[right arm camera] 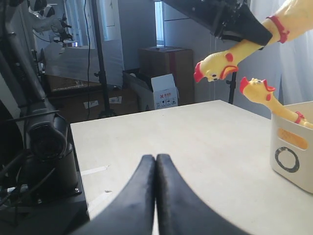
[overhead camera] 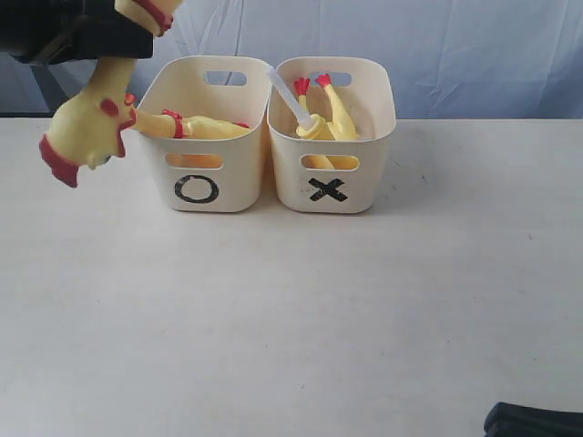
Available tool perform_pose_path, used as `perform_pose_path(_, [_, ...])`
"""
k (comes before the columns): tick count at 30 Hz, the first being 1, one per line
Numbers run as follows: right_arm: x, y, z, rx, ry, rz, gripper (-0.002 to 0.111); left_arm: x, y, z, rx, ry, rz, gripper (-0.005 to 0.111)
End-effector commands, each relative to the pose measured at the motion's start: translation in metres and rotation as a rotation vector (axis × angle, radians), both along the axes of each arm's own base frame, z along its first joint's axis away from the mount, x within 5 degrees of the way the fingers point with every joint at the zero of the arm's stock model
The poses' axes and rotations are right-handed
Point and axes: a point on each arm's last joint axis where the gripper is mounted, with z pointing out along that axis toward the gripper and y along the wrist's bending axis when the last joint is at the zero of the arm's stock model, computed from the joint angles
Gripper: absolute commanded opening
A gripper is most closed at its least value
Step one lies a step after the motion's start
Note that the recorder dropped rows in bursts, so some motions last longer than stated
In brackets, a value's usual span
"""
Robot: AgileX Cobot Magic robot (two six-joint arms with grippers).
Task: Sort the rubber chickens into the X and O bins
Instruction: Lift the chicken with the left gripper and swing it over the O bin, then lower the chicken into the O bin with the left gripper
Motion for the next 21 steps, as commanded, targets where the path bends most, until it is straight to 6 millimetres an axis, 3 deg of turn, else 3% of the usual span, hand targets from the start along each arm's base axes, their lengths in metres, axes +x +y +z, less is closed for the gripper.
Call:
perform_pose_path(1, [0.000,0.000,-0.001,-0.001,-0.001,-0.006,-0.001,0.023,0.000,-0.002,-0.113,0.062,-0.012,0.000])
perform_pose_path(15, [0.000,0.000,-0.001,-0.001,-0.001,-0.004,-0.001,0.104,-0.010,-0.051,-0.316,0.358,-0.053,0.000])
perform_pose_path(21, [0.000,0.000,-0.001,-0.001,-0.001,-0.004,-0.001,0.109,-0.010,-0.045,-0.272,0.510,-0.052,0.000])
